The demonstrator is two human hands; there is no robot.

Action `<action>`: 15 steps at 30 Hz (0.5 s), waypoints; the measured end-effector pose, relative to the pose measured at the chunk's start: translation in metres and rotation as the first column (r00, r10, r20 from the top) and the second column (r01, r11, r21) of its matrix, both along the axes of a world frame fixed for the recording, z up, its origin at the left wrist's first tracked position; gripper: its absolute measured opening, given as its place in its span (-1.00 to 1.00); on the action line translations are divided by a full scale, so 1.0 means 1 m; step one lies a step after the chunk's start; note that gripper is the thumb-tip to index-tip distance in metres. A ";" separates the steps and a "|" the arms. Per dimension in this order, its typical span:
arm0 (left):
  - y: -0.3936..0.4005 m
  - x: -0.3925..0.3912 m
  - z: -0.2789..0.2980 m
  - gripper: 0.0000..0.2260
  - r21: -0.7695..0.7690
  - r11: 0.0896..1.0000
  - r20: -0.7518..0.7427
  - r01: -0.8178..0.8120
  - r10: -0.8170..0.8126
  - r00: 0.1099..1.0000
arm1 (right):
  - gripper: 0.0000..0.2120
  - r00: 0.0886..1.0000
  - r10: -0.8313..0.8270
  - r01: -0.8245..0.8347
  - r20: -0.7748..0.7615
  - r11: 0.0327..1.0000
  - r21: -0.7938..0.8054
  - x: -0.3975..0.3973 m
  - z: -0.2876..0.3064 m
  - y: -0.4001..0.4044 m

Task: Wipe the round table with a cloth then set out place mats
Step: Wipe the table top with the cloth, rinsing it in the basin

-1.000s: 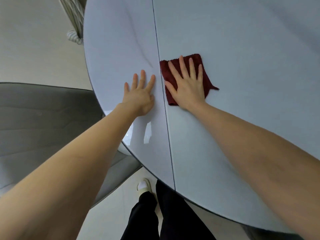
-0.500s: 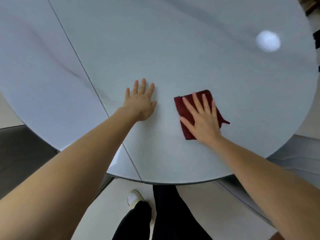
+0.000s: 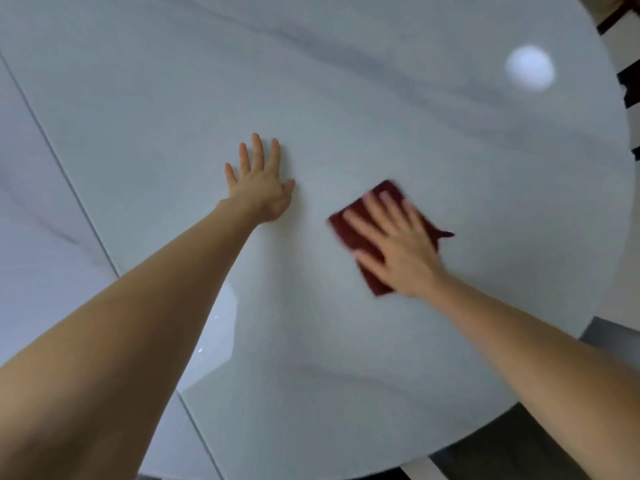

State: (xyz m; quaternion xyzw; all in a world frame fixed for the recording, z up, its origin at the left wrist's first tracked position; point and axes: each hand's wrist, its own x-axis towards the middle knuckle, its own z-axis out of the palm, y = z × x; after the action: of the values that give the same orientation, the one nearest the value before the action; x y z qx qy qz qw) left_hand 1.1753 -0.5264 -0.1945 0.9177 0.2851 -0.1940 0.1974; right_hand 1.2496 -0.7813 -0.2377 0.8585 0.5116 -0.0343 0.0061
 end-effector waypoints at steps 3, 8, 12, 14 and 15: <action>0.000 0.026 0.000 -0.36 0.034 0.998 -0.045 0.052 -0.050 0.998 | -0.41 0.807 -0.589 0.590 -0.028 0.807 0.037 0.069 0.003 0.042; 0.011 0.066 -0.008 -0.42 0.003 1.000 -0.087 -0.005 0.005 0.996 | -0.40 0.952 -0.303 0.304 -0.035 0.939 0.159 0.061 -0.007 0.111; 0.013 0.070 -0.017 -0.40 -0.005 1.000 -0.119 0.008 -0.008 0.993 | -0.42 0.974 0.222 -0.216 -0.044 0.970 0.110 0.062 -0.003 0.044; 0.014 0.071 -0.017 -0.38 -0.032 0.999 -0.118 0.007 -0.011 0.993 | -0.41 0.994 0.112 -0.113 0.013 0.991 0.078 0.089 -0.003 0.025; 0.015 0.072 -0.017 -0.37 -0.035 0.999 -0.115 0.008 -0.012 0.993 | -0.41 0.999 -0.034 0.032 0.037 0.998 0.062 0.105 -0.004 0.030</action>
State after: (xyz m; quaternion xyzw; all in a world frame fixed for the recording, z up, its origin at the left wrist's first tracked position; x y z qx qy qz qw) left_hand 1.2474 -0.5115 -0.2112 0.9029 0.2879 -0.2523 0.1955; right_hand 1.3550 -0.7513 -0.2421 0.8671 0.4979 -0.0026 -0.0111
